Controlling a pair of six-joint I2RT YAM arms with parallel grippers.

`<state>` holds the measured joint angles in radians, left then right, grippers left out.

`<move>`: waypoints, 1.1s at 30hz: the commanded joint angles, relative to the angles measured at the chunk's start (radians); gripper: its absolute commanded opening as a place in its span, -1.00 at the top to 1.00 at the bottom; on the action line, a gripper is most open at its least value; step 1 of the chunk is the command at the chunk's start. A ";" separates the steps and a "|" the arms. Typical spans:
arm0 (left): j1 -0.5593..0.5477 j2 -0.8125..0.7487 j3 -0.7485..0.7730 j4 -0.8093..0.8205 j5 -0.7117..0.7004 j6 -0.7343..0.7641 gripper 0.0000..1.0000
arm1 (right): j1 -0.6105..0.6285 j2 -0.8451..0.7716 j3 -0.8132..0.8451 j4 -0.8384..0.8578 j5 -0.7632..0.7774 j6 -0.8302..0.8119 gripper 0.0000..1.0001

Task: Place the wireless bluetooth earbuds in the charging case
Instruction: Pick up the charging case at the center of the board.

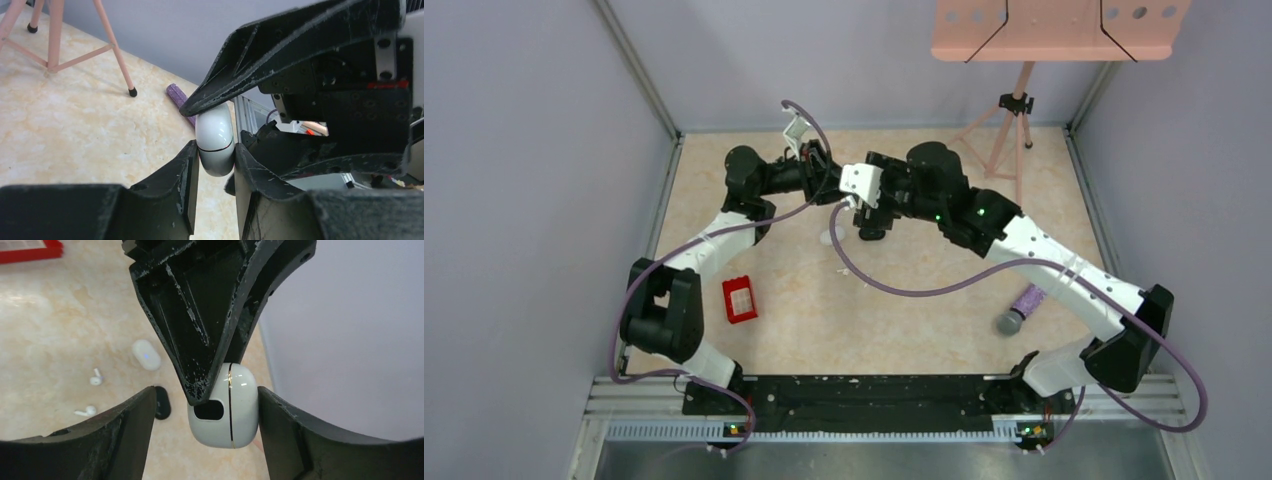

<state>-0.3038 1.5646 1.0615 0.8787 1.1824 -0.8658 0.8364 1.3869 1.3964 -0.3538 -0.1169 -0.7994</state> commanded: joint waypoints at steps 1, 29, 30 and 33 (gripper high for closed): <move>-0.009 -0.009 0.001 0.135 0.047 0.038 1.00 | -0.052 0.022 0.185 -0.241 -0.217 0.181 -0.51; -0.011 -0.082 -0.107 0.259 0.133 0.251 1.00 | -0.225 0.323 0.632 -0.708 -0.673 0.401 0.42; -0.011 -0.081 -0.106 0.246 0.128 0.258 1.00 | -0.226 0.327 0.640 -0.714 -0.678 0.392 0.51; -0.011 -0.079 -0.104 0.175 0.083 0.278 0.82 | -0.225 0.327 0.645 -0.718 -0.676 0.358 0.71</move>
<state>-0.3107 1.5135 0.9581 1.1034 1.3155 -0.6430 0.6186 1.7134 1.9839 -1.0515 -0.7364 -0.4042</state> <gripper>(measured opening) 0.331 0.235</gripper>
